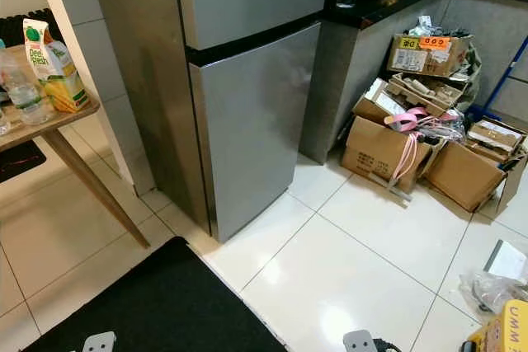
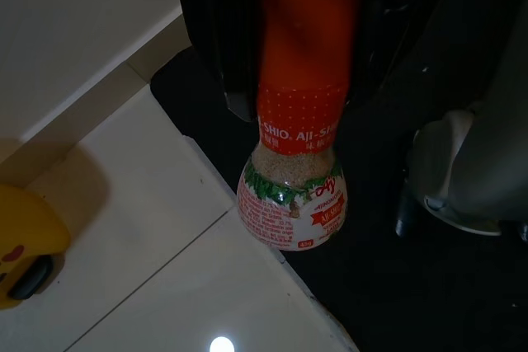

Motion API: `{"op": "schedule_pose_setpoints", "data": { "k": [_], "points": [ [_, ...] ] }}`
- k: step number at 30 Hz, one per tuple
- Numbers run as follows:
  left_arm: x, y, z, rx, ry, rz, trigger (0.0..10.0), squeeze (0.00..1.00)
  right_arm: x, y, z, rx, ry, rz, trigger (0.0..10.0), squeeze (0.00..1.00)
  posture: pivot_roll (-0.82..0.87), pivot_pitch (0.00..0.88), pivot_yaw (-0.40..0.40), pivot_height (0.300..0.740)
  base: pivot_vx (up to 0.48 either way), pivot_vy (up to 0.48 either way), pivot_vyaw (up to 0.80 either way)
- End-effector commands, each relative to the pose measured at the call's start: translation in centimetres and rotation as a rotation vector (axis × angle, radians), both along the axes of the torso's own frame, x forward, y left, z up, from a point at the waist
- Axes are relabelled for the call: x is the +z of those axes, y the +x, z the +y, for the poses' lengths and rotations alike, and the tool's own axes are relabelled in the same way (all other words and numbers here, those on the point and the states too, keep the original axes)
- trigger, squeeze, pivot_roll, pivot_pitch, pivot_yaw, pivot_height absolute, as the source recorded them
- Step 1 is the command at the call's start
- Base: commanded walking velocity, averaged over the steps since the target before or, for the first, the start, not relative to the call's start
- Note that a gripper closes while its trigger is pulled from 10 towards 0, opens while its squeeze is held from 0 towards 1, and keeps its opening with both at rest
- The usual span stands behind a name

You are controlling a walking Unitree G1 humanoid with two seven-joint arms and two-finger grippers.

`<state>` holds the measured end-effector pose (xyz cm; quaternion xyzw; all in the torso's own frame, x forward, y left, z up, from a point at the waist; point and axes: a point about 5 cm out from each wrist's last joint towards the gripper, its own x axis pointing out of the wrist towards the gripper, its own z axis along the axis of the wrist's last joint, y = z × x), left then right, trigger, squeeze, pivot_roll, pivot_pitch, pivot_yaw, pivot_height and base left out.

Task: Restocking fridge

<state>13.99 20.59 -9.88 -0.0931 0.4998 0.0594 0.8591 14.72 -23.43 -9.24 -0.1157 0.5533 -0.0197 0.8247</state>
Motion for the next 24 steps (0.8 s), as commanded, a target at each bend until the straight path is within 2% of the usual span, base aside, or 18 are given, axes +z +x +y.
{"op": "schedule_pose_setpoints", "data": {
  "k": [1,24],
  "points": [
    [-0.15,-0.35,-0.07,-0.005,0.0,0.016,10.0,0.0,-0.08,-0.12,0.14,0.003,0.002,0.005,10.0,0.0,-0.07,0.0,0.004,0.74,0.274,0.0,0.0],
    [-0.15,-0.29,-0.32,-0.034,-0.005,0.014,10.0,0.0,0.01,0.11,0.13,0.019,-0.005,0.005,10.0,0.0,-0.07,0.0,0.002,0.74,0.323,0.0,0.0]
  ]
}}
